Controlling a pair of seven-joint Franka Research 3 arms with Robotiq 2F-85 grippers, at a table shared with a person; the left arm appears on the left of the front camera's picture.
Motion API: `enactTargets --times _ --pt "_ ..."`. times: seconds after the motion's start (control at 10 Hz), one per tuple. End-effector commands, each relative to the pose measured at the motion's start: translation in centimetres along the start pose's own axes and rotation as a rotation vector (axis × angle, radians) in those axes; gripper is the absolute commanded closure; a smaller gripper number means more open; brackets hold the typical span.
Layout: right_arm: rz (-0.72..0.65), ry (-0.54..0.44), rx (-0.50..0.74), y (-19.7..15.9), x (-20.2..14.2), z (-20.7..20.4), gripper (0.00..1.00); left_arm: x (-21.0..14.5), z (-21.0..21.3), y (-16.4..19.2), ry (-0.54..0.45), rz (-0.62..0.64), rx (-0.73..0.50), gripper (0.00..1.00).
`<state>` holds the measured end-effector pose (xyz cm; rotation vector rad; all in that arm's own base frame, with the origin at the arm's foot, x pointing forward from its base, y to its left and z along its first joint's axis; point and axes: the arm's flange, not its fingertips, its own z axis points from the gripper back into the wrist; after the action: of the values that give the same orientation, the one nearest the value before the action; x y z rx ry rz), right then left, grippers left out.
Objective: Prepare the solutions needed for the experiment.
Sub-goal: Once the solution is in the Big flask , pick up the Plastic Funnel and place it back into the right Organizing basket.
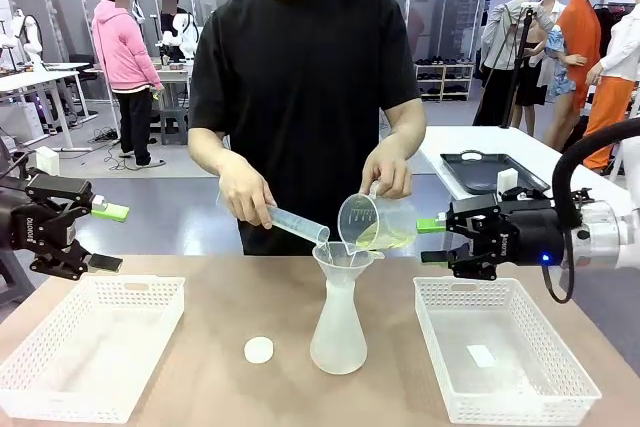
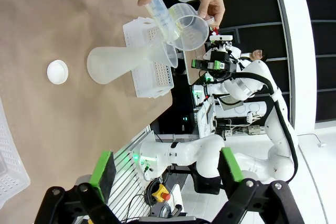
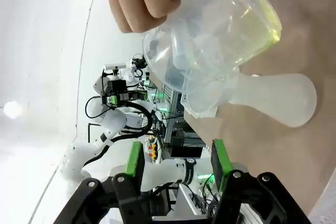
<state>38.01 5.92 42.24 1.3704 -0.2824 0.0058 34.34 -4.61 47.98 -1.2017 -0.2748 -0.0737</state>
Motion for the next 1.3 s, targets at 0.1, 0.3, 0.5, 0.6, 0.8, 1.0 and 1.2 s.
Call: enactTargets --times 0.1,0.3,0.5,0.6,0.8,1.0,1.2 --pt "0.003 0.096 -0.030 1.0 -4.0 0.9 0.34 -0.1 -0.2 -0.2 -0.007 -0.014 -0.026 0.00" --pt "0.006 0.027 -0.010 0.3 -0.3 0.2 0.34 -0.1 -0.2 -0.2 -0.007 -0.014 -0.026 0.00" --pt "0.006 0.027 -0.010 0.3 -0.3 0.2 0.34 -0.1 -0.2 -0.2 -0.007 -0.014 -0.026 0.00" --pt "0.006 0.027 -0.010 0.3 -0.3 0.2 0.34 -0.1 -0.2 -0.2 -0.007 -0.014 -0.026 0.00" --pt "0.006 0.027 -0.010 0.3 -0.3 0.2 0.34 -0.1 -0.2 -0.2 -0.007 -0.014 -0.026 0.00" --pt "0.006 0.027 -0.010 0.3 -0.3 0.2 0.34 -0.1 -0.2 -0.2 -0.007 -0.014 -0.026 0.00" --pt "0.006 0.027 -0.010 0.3 -0.3 0.2 0.34 -0.1 -0.2 -0.2 -0.007 -0.014 -0.026 0.00"
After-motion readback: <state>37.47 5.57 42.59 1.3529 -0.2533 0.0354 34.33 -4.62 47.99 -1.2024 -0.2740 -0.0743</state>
